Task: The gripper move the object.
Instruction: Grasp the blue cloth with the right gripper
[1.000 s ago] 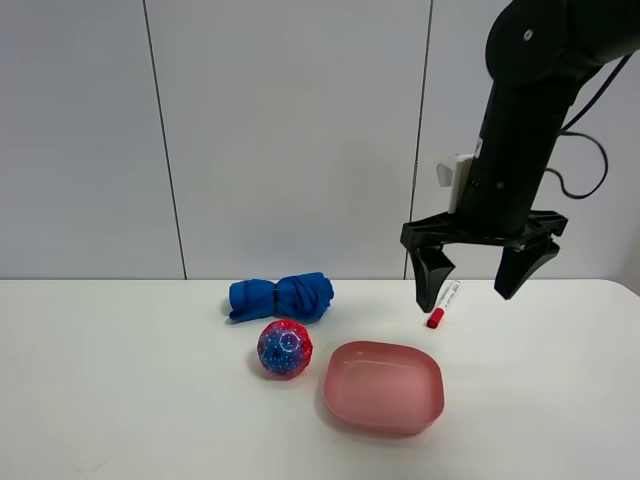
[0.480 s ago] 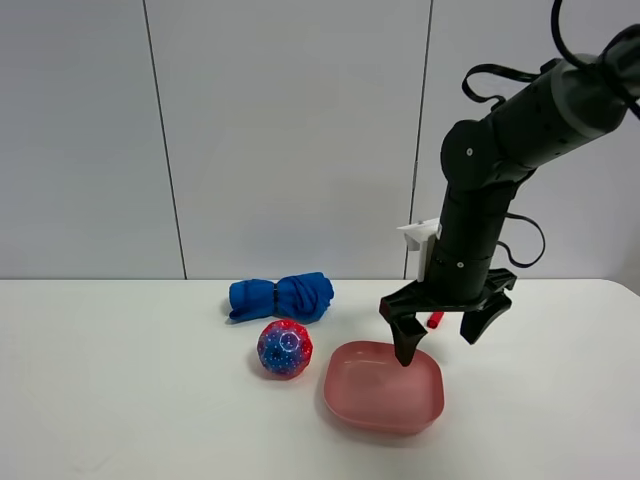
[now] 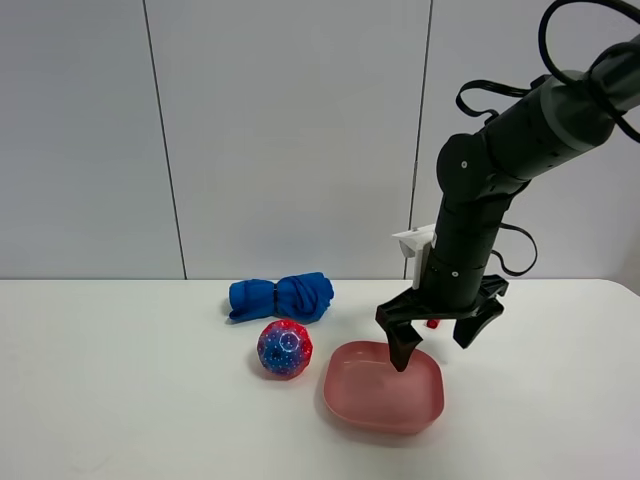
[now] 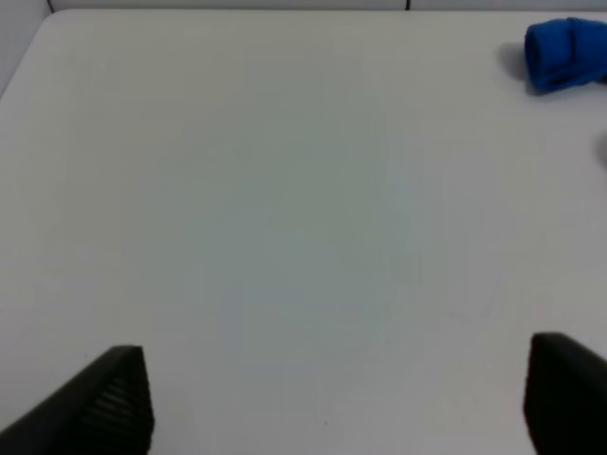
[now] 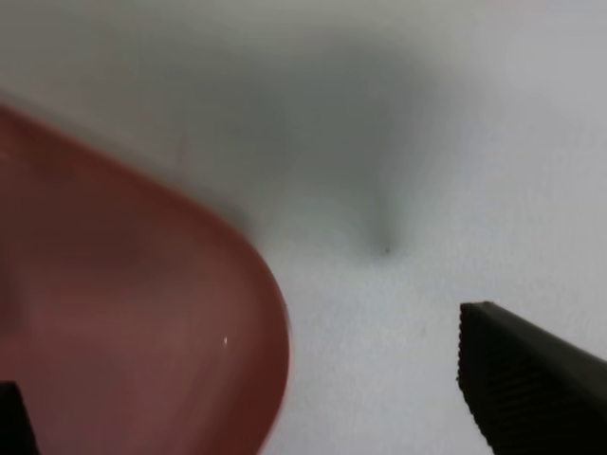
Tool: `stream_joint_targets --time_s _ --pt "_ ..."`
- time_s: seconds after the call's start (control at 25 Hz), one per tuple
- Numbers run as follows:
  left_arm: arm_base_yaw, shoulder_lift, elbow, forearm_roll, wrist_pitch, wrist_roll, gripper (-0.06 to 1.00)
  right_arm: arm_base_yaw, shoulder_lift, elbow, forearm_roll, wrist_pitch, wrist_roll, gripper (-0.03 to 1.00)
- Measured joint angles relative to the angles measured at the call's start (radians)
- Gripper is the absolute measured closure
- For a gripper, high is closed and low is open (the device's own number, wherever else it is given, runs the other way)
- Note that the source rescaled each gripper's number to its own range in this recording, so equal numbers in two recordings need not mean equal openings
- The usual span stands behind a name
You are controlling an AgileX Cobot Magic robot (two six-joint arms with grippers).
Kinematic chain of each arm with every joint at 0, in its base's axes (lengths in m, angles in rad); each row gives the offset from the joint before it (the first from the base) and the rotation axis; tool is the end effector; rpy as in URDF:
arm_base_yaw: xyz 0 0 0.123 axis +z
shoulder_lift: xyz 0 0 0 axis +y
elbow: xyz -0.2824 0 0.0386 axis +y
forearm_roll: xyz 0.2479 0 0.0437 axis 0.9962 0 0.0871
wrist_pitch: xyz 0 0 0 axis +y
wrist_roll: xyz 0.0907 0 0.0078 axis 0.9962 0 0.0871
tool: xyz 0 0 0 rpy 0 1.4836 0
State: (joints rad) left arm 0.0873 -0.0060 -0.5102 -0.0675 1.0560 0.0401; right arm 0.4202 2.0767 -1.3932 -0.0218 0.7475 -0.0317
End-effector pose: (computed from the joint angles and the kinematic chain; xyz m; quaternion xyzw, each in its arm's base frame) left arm -0.0064 -0.0059 0.2805 -0.0185 0.8471 0.0001 0.5312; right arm 0.3756 0.1663 0.1399 -0.2295 0.9667 0.0137 0.1127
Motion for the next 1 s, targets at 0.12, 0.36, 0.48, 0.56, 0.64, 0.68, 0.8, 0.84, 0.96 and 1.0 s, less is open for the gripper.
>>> stream_joint_targets --time_s 0.12,0.36,0.48,0.56,0.64,0.68,0.8,0.84,0.96,1.0 --pt "0.000 0.000 0.000 0.000 0.000 0.000 -0.06 -0.002 0.000 0.000 0.004 -0.001 -0.031 0.01" --pt "0.000 0.000 0.000 0.000 0.000 0.000 -0.06 -0.003 0.000 -0.009 0.081 -0.010 -0.057 0.01" --pt "0.000 0.000 0.000 0.000 0.000 0.000 -0.06 0.006 0.000 -0.038 0.114 0.008 -0.098 0.01" --pt "0.000 0.000 0.000 0.000 0.000 0.000 -0.06 0.023 0.001 -0.092 0.127 0.026 -0.131 0.01" --pt "0.000 0.000 0.000 0.000 0.000 0.000 -0.06 0.047 0.001 -0.156 0.131 0.043 -0.139 0.01" --pt "0.000 0.000 0.000 0.000 0.000 0.000 -0.06 0.057 0.001 -0.192 0.131 0.052 -0.144 0.01" --pt "0.000 0.000 0.000 0.000 0.000 0.000 -0.06 0.085 0.001 -0.292 0.131 0.061 -0.155 0.01" --pt "0.000 0.000 0.000 0.000 0.000 0.000 -0.06 0.092 0.002 -0.326 0.131 0.061 -0.161 0.01" --pt "0.000 0.000 0.000 0.000 0.000 0.000 -0.06 0.103 0.026 -0.435 0.118 0.062 -0.177 -0.01" --pt "0.000 0.000 0.000 0.000 0.000 0.000 -0.06 0.106 0.044 -0.476 0.109 0.066 -0.183 -0.02"
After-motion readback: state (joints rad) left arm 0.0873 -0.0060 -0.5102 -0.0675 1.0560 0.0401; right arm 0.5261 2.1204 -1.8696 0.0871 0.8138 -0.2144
